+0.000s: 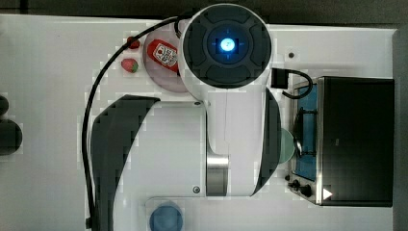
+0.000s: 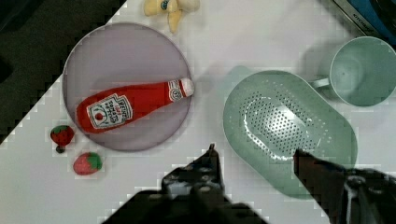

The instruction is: Drag strainer right to left.

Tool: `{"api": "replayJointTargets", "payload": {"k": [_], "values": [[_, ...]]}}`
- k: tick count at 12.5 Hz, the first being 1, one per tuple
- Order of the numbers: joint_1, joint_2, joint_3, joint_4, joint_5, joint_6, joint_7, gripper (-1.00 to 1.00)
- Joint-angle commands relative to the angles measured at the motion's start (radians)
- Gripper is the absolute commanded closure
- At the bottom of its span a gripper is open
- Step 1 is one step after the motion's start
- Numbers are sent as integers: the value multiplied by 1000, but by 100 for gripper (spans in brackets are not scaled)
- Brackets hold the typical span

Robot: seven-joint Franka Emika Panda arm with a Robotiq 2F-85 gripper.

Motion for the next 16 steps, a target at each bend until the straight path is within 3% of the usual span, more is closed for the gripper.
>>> {"api": "replayJointTargets", "payload": {"k": [1,3,6,9,16], "values": [[-38,-514,-36,-278,-31,-204,-35,-60],[-38,-512,-35,-284,-31,-204,-35,-100],[-38,-484,-34,-355,-30,-138,-33,-100],[-37,-417,-33,-482,-30,60,5,-100],[-36,-131,-15,-688,-30,509,437,-100]]}}
